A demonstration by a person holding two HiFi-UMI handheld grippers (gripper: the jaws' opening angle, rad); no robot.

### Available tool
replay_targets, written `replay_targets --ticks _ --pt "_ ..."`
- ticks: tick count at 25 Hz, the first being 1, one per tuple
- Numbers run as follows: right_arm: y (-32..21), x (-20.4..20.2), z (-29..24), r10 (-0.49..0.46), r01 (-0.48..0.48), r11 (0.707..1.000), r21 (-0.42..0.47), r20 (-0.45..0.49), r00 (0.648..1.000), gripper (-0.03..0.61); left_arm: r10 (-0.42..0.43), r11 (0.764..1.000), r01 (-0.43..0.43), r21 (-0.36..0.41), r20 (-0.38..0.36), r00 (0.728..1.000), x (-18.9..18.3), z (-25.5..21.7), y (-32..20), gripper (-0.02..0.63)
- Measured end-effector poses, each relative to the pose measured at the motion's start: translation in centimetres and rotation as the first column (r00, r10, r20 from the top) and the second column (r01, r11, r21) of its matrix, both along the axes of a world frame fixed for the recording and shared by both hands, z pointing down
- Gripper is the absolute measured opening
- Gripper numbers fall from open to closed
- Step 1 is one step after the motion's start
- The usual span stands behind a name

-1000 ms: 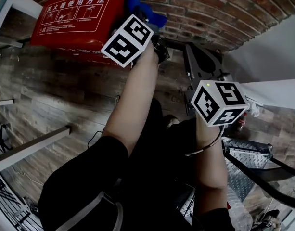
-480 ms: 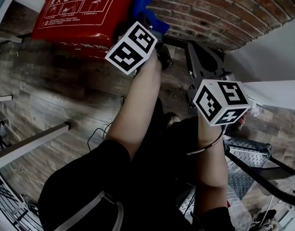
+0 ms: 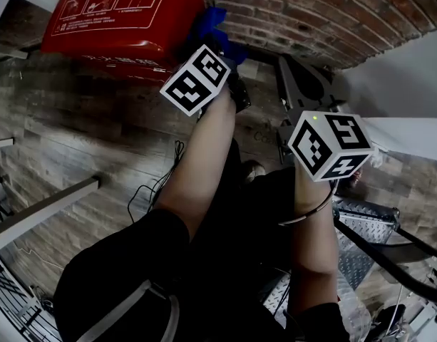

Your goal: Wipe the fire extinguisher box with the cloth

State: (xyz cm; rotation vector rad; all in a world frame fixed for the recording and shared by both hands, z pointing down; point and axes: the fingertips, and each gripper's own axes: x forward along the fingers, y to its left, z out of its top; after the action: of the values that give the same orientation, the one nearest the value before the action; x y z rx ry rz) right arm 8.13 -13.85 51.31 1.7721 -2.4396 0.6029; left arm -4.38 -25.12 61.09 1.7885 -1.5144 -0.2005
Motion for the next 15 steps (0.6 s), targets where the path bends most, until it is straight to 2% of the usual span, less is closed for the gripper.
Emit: replay_targets --ticks 6,15 --pt "-0.1 0.3 0.7 -0.007 0.007 1.0 -0.022 0.011 1.0 0.017 -0.012 0.999 0.015 -0.049 0.071 0.997 -0.6 3.8 0.4 0.041" --pt "-0.8 0.3 2.5 -0.04 0.04 0.998 -0.057 -0.006 0.999 0.017 -0.029 0.99 0.04 -0.132 0.087 0.996 -1.0 8.9 0.9 0.041"
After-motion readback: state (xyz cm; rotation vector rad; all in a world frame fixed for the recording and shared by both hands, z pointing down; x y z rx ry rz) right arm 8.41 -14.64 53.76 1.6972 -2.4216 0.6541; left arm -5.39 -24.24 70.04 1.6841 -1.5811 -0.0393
